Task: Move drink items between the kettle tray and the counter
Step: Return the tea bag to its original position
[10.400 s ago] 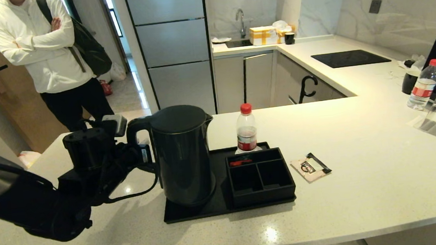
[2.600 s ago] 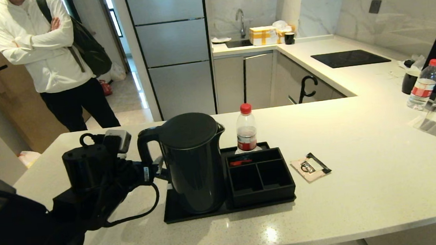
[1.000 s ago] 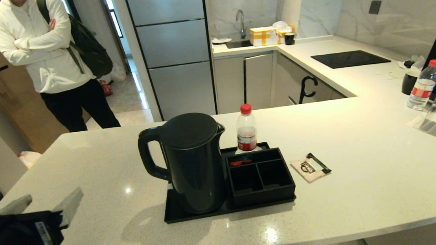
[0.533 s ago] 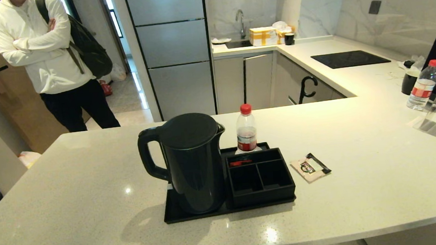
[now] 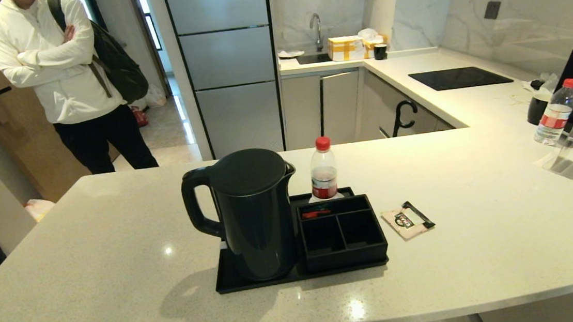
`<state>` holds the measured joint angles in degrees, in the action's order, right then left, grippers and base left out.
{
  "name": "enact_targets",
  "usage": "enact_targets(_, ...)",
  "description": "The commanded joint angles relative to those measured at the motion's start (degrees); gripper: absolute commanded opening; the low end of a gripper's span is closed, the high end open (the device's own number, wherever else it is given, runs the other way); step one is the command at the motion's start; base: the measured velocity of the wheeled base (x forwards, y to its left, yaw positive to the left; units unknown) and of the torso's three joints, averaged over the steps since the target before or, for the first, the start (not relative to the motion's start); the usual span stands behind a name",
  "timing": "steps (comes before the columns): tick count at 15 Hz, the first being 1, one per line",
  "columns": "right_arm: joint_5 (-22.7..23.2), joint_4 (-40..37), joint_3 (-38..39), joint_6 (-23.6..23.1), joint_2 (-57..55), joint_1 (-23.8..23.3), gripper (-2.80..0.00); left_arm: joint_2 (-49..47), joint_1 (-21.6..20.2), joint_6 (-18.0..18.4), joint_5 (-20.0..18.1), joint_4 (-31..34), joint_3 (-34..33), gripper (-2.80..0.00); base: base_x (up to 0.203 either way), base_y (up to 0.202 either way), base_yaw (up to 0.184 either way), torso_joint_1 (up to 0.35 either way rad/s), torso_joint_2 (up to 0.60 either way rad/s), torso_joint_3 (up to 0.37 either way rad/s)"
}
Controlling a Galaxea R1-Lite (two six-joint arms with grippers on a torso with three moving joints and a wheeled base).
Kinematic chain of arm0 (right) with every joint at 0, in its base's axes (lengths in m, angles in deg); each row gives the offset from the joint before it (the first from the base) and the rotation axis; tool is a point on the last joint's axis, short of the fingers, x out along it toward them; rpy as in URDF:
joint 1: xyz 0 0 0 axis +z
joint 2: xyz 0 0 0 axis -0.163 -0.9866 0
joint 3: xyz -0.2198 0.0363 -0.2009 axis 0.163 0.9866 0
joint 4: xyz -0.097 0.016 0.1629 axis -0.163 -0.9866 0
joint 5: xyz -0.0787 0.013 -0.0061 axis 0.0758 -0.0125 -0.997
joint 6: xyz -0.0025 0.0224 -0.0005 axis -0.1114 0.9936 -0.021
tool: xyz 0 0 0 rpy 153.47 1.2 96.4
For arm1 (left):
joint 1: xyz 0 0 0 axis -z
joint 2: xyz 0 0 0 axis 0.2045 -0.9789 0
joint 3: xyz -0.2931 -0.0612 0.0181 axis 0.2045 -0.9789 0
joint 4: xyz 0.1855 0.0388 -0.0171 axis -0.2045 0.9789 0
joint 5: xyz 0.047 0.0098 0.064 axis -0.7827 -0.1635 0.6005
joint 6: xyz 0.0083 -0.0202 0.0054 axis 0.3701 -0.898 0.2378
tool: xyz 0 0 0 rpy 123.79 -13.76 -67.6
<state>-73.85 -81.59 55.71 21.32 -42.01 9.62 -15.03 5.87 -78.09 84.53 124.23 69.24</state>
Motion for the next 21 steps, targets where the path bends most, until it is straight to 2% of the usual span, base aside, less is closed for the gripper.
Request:
enact_targets(1, 0.0, 0.0, 1.8, 0.0, 0.0, 0.0, -2.8, 2.5, -0.7, -0.3, -2.5, 2.3, 1.2, -2.8, 0.0, 0.0, 0.0, 0.0, 0.0, 0.0)
enact_targets(2, 0.0, 0.0, 1.8, 0.0, 0.0, 0.0, -2.8, 2.5, -0.7, -0.3, -5.9, 2.3, 1.0, -2.8, 0.0, 0.0, 0.0, 0.0, 0.0, 0.0)
enact_targets(4, 0.0, 0.0, 1.8, 0.0, 0.0, 0.0, -2.8, 2.4, -0.5, -0.1, -9.5, 1.9, 1.2, -2.8, 0.0, 0.0, 0.0, 0.0, 0.0, 0.0)
enact_targets(6, 0.0, 0.1, 1.8, 0.0, 0.0, 0.0, -2.8, 2.1, 1.4, -0.2, -10.1, 1.7, 0.9, -2.8, 0.0, 0.0, 0.0, 0.0, 0.0, 0.0)
enact_targets(8, 0.0, 0.0, 1.8, 0.0, 0.0, 0.0, -2.8, 3.4, 5.9, -0.3, -9.5, 1.8, -0.1, -2.8, 0.0, 0.0, 0.0, 0.0, 0.0, 0.0)
enact_targets(11, 0.0, 0.1, 1.8, 0.0, 0.0, 0.0, -2.8, 12.9, 6.4, 0.0, -9.7, 0.4, -7.7, -2.8, 0.0, 0.0, 0.0, 0.0, 0.0, 0.0)
enact_targets(12, 0.0, 0.0, 1.8, 0.0, 0.0, 0.0, -2.8, 16.2, 6.3, 0.9, -10.2, -3.0, -11.6, -2.8, 0.0, 0.0, 0.0, 0.0, 0.0, 0.0)
enact_targets(15, 0.0, 0.0, 1.8, 0.0, 0.0, 0.0, -2.8, 18.7, 6.2, 3.0, -9.8, -20.8, -25.1, -2.8, 0.0, 0.0, 0.0, 0.0, 0.0, 0.0)
enact_targets(17, 0.0, 0.0, 1.8, 0.0, 0.0, 0.0, -2.8, 18.5, 6.2, 4.2, -9.7, -38.1, -36.1, -2.8, 0.0, 0.0, 0.0, 0.0, 0.0, 0.0)
enact_targets(19, 0.0, 0.1, 1.8, 0.0, 0.0, 0.0, -2.8, 18.5, 6.2, 8.7, -10.2, -55.9, -44.6, -2.8, 0.0, 0.0, 0.0, 0.0, 0.0, 0.0)
enact_targets(20, 0.0, 0.0, 1.8, 0.0, 0.0, 0.0, -2.8, 18.5, 6.2, 9.8, -11.0, -59.5, -46.4, -2.8, 0.0, 0.0, 0.0, 0.0, 0.0, 0.0)
enact_targets(21, 0.0, 0.0, 1.8, 0.0, 0.0, 0.0, -2.8, 18.5, 6.1, 10.6, -11.7, -58.6, -46.5, -2.8, 0.0, 0.0, 0.0, 0.0, 0.0, 0.0)
